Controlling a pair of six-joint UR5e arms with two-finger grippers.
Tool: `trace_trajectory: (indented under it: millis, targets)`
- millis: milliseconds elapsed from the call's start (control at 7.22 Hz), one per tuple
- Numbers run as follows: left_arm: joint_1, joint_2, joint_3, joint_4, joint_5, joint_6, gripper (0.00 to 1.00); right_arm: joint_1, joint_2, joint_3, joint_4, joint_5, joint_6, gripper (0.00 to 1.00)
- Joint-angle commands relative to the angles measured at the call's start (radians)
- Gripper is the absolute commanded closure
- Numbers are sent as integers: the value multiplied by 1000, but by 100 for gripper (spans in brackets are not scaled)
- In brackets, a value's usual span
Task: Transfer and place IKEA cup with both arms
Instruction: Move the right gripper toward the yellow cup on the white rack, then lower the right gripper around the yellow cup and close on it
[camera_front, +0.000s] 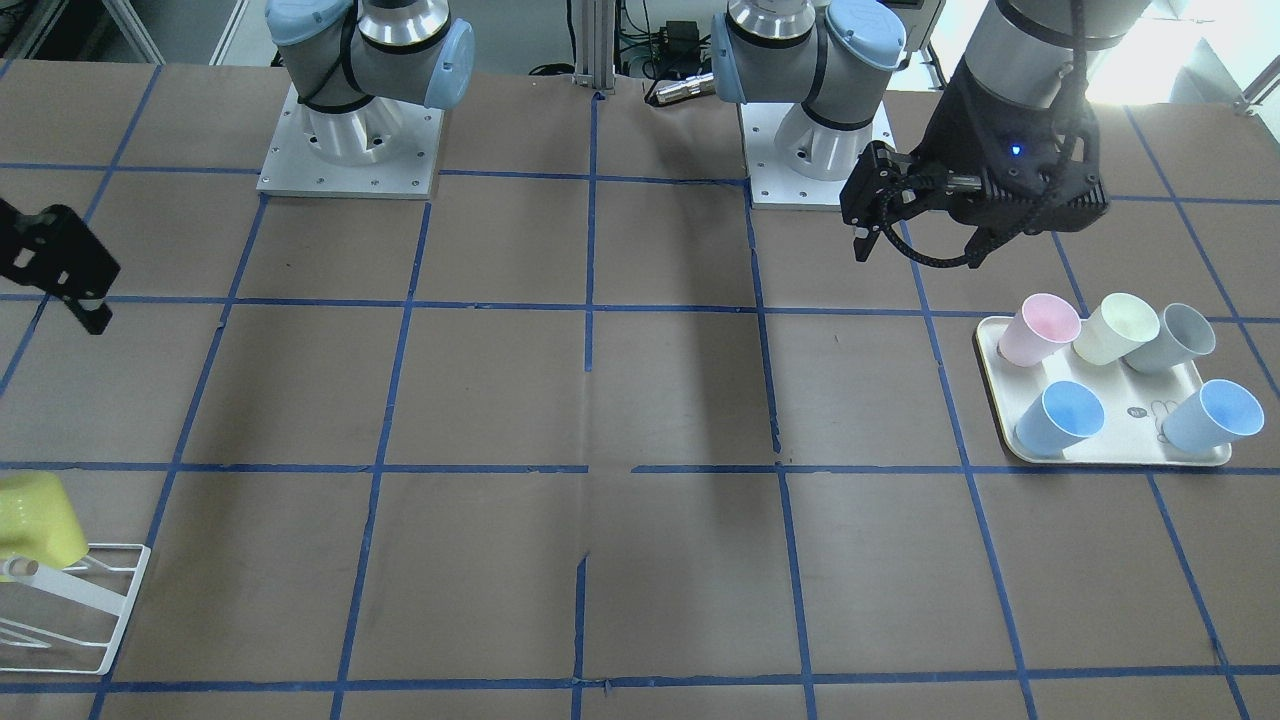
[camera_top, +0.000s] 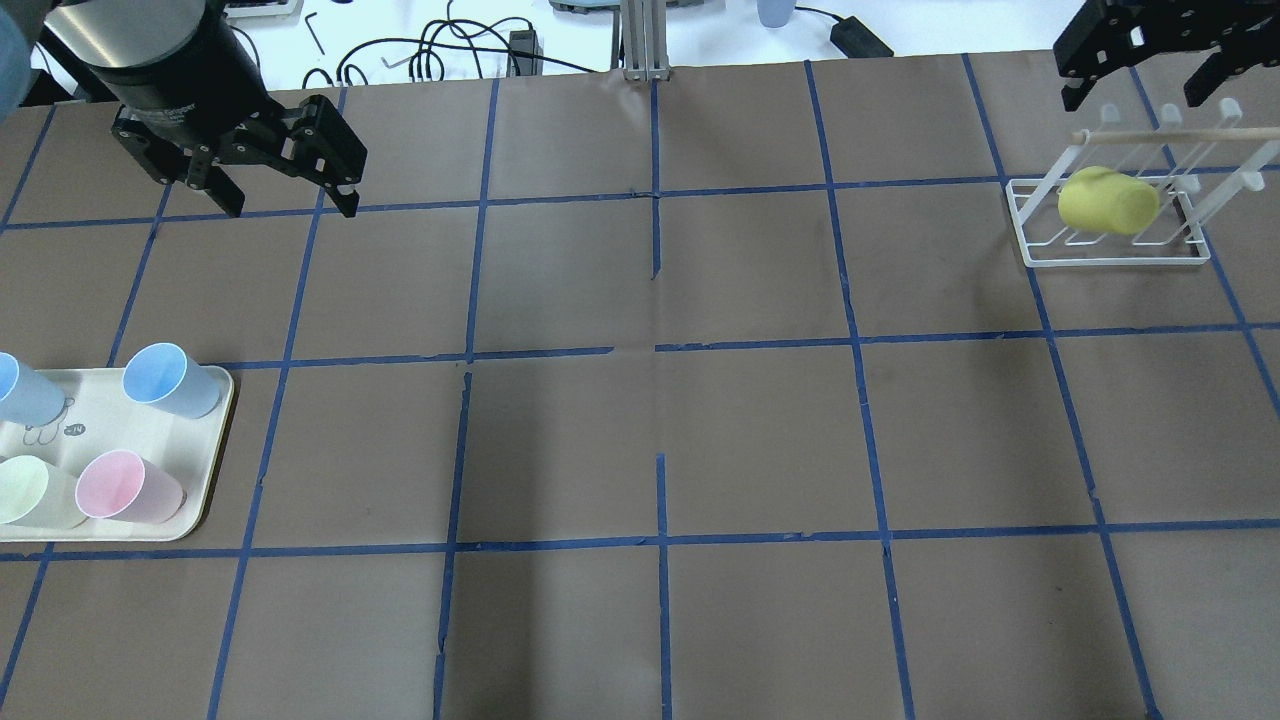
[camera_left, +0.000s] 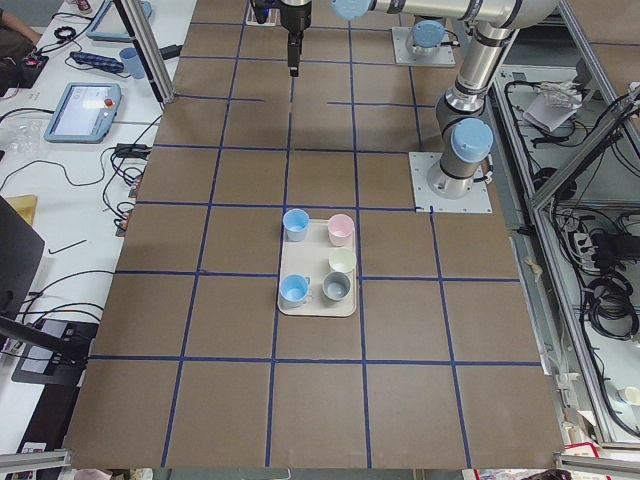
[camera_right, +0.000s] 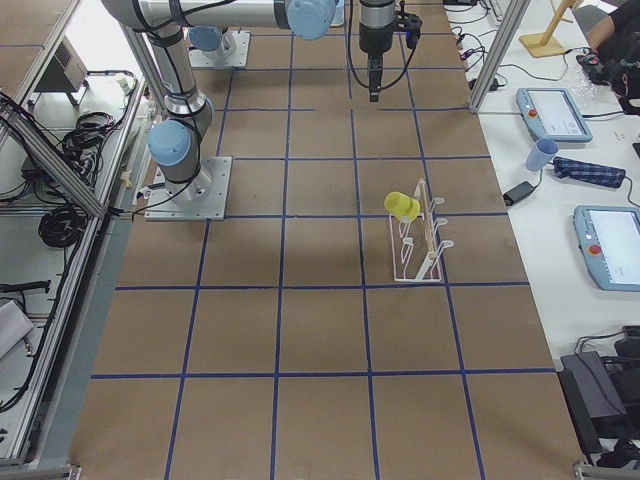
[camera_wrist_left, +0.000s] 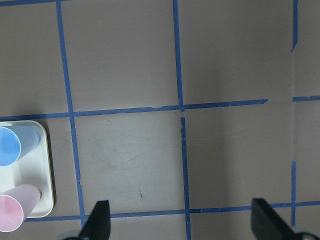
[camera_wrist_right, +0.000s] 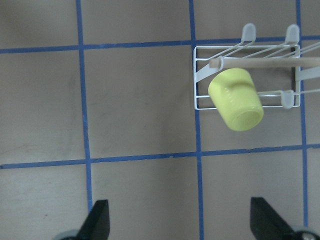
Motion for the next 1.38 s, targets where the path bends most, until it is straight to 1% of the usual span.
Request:
trace_trajectory:
  millis: [0, 138, 277, 415, 554, 831, 1246]
  targets:
    - [0, 1, 0, 0, -2, 0, 0, -87, 70, 29, -152, 10, -167, 0]
    - [0, -1, 0, 0, -2, 0, 0, -105, 90, 72, -226, 13, -196, 0]
    - [0, 1, 0, 0, -1, 0, 0, -147, 109, 147, -336, 44, -242, 0]
    - [2, -1, 0, 0, -2, 0, 0, -177, 116, 226, -439, 109, -277, 0]
    - [2, -1, 0, 0, -2, 0, 0, -187, 124, 289, -535, 112, -287, 0]
    - [2, -2, 0, 0, -4, 0, 0, -207, 164, 345, -616, 113, -299, 0]
    - [2, -1, 0, 0, -4, 0, 0, -208, 204, 351, -647, 112, -300, 0]
